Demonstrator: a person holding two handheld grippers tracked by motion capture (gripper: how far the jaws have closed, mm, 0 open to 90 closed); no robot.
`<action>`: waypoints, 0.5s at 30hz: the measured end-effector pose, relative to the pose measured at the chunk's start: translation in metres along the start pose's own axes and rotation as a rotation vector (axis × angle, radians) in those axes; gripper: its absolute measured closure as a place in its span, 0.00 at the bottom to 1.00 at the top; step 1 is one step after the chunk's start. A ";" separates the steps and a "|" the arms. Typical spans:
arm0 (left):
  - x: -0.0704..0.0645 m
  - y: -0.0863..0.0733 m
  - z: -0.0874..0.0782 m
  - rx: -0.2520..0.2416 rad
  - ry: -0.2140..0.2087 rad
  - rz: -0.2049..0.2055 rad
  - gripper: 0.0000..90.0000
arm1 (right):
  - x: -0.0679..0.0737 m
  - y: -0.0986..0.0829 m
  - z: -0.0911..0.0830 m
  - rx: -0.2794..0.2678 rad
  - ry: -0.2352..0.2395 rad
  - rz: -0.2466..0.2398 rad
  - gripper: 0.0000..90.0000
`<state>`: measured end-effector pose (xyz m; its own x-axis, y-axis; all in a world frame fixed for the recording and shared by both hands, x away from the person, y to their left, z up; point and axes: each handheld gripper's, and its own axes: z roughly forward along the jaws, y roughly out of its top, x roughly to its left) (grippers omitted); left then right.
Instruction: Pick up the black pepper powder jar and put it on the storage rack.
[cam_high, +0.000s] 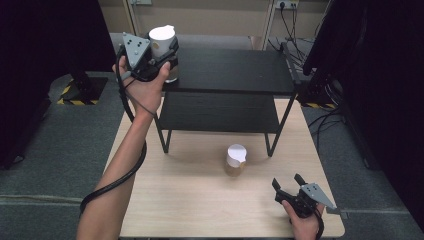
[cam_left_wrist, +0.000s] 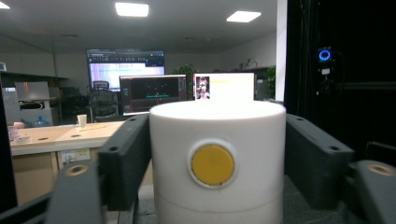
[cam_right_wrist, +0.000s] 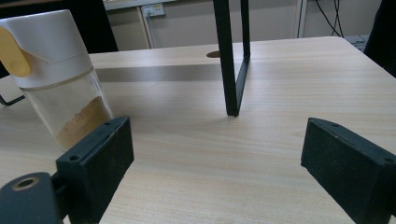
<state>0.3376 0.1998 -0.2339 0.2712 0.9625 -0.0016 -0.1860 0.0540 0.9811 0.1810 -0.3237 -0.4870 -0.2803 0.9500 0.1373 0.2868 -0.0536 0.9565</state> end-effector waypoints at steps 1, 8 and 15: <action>0.000 -0.001 -0.001 -0.007 0.003 -0.001 0.22 | 0.000 0.000 0.000 0.000 0.000 0.000 0.11; -0.002 -0.004 -0.012 -0.043 0.011 0.007 0.15 | 0.000 0.000 0.000 0.001 0.001 -0.005 0.10; -0.005 -0.009 -0.029 -0.076 0.002 0.035 0.15 | 0.000 0.001 0.000 0.003 0.002 -0.005 0.10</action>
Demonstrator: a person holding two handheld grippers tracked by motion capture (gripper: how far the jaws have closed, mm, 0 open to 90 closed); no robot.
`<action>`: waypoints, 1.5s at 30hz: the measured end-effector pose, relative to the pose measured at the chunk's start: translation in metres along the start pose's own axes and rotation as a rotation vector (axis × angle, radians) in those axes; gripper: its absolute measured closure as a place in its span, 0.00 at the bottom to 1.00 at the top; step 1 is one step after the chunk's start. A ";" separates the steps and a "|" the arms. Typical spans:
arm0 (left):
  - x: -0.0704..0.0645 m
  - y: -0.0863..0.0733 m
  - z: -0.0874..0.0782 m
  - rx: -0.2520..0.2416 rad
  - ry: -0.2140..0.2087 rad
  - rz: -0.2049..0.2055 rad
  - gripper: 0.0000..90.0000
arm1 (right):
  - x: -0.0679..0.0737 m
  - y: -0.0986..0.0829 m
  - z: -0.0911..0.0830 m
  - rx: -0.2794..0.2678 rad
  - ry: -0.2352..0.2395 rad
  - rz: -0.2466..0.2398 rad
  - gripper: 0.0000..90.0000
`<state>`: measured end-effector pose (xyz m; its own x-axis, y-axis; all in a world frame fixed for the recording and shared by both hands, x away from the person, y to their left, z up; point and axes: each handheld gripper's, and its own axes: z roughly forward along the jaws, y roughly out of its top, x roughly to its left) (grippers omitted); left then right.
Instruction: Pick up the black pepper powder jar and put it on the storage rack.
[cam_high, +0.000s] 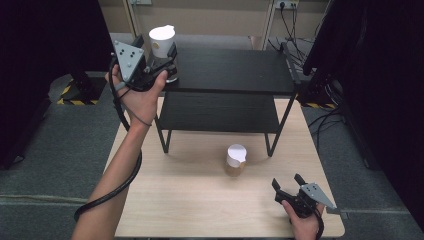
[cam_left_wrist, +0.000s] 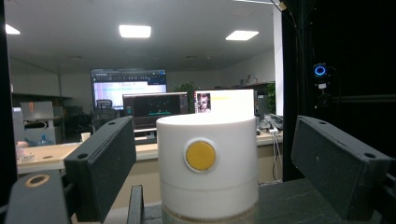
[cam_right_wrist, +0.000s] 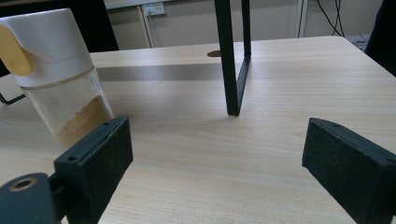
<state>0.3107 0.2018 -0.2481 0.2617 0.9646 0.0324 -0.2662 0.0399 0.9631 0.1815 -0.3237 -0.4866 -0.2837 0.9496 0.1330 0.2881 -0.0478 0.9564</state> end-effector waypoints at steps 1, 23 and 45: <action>0.000 -0.001 -0.004 -0.004 -0.002 0.000 0.15 | 0.000 0.000 0.000 0.000 0.000 -0.001 0.10; -0.006 -0.025 -0.046 -0.048 -0.046 0.006 0.15 | 0.000 0.000 0.000 0.002 0.000 0.001 0.09; -0.015 -0.059 -0.088 -0.059 -0.106 0.015 0.15 | 0.001 0.000 0.000 0.002 0.000 -0.001 0.09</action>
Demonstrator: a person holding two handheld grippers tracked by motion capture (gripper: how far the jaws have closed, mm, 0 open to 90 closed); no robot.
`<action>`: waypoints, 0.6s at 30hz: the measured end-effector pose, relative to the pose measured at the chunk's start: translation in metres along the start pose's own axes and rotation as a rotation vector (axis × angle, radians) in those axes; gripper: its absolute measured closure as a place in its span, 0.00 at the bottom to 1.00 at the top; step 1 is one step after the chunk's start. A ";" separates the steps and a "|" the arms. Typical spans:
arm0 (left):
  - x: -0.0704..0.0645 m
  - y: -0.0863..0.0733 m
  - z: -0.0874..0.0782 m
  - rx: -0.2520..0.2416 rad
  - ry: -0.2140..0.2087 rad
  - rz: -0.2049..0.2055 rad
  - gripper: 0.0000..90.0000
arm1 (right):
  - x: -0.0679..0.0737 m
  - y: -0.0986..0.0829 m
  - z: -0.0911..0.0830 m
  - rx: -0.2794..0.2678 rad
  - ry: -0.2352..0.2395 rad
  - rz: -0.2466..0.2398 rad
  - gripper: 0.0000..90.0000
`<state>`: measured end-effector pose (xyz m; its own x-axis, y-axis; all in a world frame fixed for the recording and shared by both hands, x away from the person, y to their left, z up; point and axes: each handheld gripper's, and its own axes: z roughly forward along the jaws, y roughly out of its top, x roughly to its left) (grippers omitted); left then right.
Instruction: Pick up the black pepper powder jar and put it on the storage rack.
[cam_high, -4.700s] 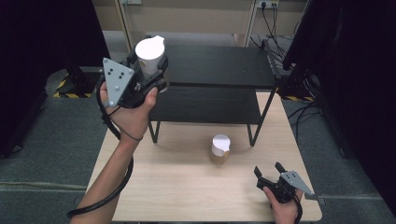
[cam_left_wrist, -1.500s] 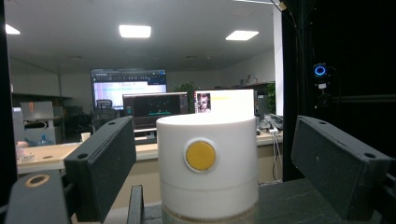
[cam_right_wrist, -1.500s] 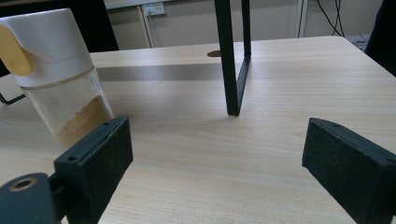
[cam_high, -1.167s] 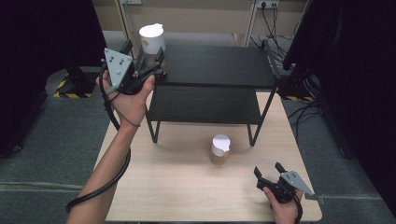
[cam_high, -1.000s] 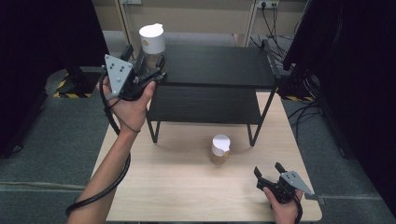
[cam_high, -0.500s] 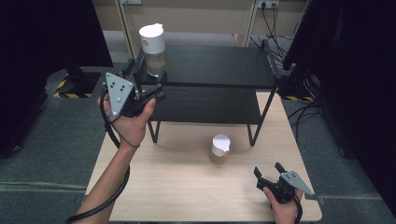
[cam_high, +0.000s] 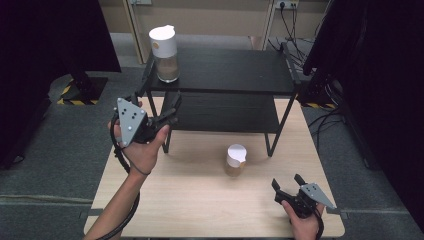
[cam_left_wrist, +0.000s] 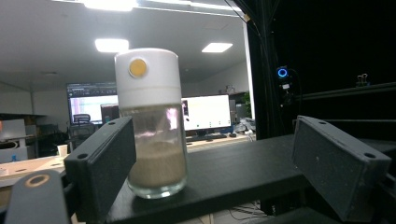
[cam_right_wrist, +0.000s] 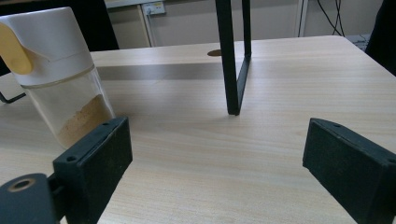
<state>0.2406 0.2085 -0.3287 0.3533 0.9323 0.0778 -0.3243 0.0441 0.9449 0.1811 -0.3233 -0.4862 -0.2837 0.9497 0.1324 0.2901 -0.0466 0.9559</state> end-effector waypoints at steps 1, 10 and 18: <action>0.000 -0.002 -0.002 0.002 -0.002 0.000 0.15 | 0.000 0.000 0.000 0.000 0.000 0.002 0.09; -0.001 -0.019 -0.013 0.026 -0.008 -0.002 0.15 | 0.000 0.000 0.000 0.002 0.000 0.001 0.09; -0.003 -0.039 -0.027 0.066 -0.008 -0.018 0.15 | 0.000 0.000 0.000 0.002 0.000 -0.003 0.09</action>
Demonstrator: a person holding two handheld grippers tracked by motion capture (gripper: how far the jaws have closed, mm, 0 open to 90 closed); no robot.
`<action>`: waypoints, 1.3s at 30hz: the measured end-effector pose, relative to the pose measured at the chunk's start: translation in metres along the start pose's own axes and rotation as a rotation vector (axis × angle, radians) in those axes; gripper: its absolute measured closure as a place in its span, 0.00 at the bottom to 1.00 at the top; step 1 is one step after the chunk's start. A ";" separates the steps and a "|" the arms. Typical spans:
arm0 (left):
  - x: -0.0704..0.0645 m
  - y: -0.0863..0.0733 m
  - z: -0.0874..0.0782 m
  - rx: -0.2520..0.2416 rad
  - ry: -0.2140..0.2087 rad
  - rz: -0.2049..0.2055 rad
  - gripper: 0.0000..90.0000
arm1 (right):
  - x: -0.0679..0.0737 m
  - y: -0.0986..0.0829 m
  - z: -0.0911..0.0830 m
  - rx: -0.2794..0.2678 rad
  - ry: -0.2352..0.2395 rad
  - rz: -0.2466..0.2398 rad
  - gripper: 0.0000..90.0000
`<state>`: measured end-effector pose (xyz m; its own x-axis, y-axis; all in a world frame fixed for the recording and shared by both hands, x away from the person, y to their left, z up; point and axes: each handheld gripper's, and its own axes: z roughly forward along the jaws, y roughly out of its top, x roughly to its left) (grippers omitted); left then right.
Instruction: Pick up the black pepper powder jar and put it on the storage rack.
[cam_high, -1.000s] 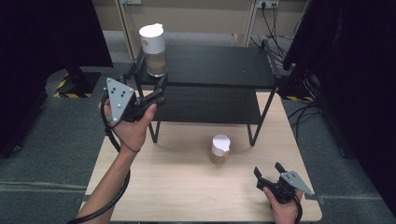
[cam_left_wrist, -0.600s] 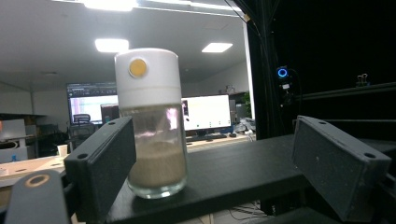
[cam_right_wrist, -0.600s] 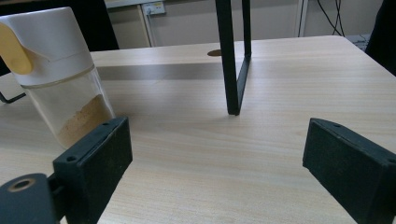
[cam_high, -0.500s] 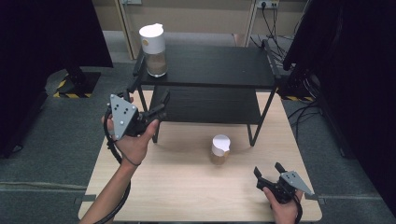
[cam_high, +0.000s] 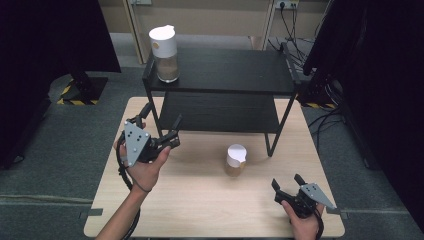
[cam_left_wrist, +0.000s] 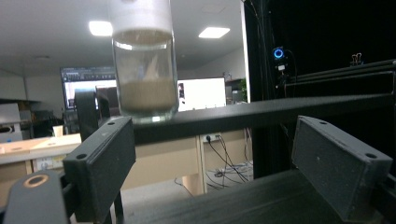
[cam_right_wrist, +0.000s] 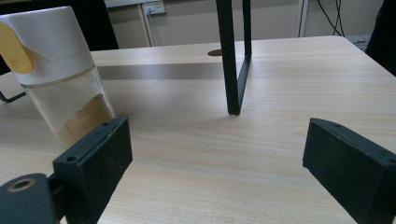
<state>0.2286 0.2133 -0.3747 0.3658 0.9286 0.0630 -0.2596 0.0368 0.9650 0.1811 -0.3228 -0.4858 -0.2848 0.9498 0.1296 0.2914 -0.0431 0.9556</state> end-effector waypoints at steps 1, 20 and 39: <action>0.000 -0.003 -0.001 0.003 -0.001 -0.001 0.15 | 0.000 0.000 0.000 0.001 0.000 0.000 0.09; -0.004 -0.040 -0.017 0.066 0.000 -0.004 0.14 | 0.000 0.000 0.000 0.000 -0.001 0.001 0.09; -0.007 -0.071 -0.030 0.151 -0.001 -0.017 0.14 | 0.000 0.000 0.000 0.001 -0.002 0.000 0.09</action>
<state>0.2181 0.2153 -0.4516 0.3702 0.9278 0.0462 -0.1161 -0.0032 0.9932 0.1811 -0.3225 -0.4857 -0.2831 0.9503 0.1295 0.2920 -0.0432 0.9554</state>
